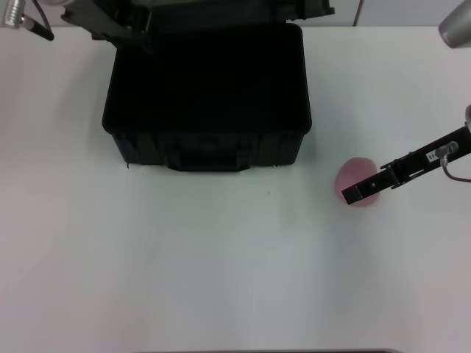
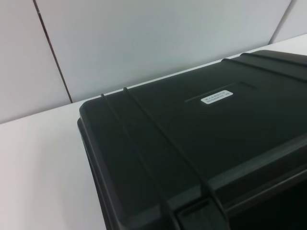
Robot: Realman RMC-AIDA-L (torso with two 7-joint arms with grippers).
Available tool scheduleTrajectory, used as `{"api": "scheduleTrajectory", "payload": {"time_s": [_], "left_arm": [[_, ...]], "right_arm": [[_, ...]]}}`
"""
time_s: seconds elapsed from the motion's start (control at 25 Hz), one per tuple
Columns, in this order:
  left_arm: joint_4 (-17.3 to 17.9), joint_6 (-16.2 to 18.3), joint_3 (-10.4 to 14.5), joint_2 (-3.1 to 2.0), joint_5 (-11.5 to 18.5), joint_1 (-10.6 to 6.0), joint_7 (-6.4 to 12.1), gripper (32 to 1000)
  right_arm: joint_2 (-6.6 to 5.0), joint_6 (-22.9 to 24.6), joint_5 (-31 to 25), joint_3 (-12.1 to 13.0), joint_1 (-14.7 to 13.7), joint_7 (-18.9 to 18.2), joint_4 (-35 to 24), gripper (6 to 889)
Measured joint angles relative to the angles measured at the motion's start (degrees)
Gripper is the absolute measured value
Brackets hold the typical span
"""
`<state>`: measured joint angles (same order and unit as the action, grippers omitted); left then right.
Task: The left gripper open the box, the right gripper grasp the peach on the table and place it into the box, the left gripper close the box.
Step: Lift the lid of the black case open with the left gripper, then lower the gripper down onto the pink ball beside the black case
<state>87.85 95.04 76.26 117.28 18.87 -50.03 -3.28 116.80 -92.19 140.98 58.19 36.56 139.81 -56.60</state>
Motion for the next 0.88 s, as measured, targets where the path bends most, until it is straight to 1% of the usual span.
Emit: {"api": "scheduleTrajectory", "payload": {"time_s": [0.24,0.88], "left_arm": [[0.4,0.1,-0.9,0.04,-0.5,-0.38,0.34,384],[0.7,0.3,-0.9,-0.04,-0.7,-0.88,0.56,384]], "right_arm": [[0.00,0.0,0.0,0.0,0.0,0.0,0.0,730],[-0.01,0.0,0.0,0.0,0.0,0.1,0.0,725]]}}
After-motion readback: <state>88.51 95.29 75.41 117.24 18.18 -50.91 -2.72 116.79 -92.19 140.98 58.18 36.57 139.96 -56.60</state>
